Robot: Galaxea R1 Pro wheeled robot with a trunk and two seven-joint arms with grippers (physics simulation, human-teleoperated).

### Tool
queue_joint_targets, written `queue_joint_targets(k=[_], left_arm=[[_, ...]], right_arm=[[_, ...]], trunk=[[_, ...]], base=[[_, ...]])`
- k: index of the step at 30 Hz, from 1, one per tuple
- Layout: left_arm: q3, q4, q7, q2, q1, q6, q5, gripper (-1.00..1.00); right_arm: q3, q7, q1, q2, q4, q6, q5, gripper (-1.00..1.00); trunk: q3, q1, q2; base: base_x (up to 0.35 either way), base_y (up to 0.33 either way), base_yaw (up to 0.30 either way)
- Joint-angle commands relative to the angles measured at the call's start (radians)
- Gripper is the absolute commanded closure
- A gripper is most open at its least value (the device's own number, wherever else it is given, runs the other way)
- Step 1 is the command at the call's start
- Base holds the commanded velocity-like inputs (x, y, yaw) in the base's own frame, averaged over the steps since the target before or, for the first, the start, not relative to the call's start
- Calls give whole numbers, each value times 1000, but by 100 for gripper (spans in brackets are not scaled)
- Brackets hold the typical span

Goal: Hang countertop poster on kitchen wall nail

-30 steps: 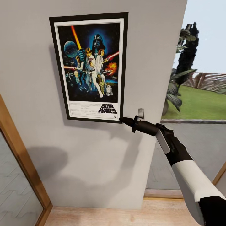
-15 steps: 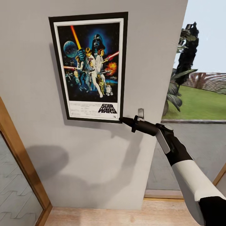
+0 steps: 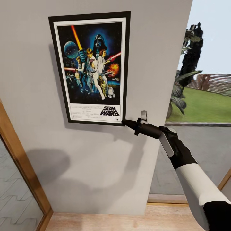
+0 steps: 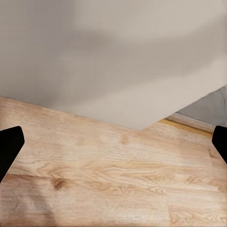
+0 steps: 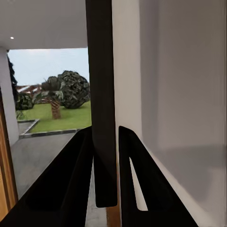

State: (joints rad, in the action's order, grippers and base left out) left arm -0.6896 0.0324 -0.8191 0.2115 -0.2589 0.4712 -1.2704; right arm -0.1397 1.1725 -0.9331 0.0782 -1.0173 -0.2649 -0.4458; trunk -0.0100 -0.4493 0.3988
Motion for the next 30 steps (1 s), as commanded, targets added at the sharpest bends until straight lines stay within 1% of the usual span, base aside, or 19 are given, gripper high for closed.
queue_joint_targets(k=[1, 14, 21, 30], left_arm=[[-8, 0, -2, 0, 0, 4, -7, -100], [-8, 0, -2, 0, 0, 4, -7, -100], [-8, 0, -2, 0, 0, 4, -8, -100], [-8, 0, -2, 0, 0, 4, -8, -100]], right_arm=[[-3, 1, 0, 1, 0, -12, -12, 100], [-3, 1, -1, 1, 1, -13, -11, 100], [-3, 1, -1, 1, 2, -13, -11, 100], [-2, 1, -1, 1, 2, -11, -11, 100]], trunk=[[-1, -1, 1], [-1, -1, 1], [-1, -1, 1], [-1, -1, 1]], base=[[131, 0, 0], [38, 0, 0], [177, 0, 0], [30, 0, 0]])
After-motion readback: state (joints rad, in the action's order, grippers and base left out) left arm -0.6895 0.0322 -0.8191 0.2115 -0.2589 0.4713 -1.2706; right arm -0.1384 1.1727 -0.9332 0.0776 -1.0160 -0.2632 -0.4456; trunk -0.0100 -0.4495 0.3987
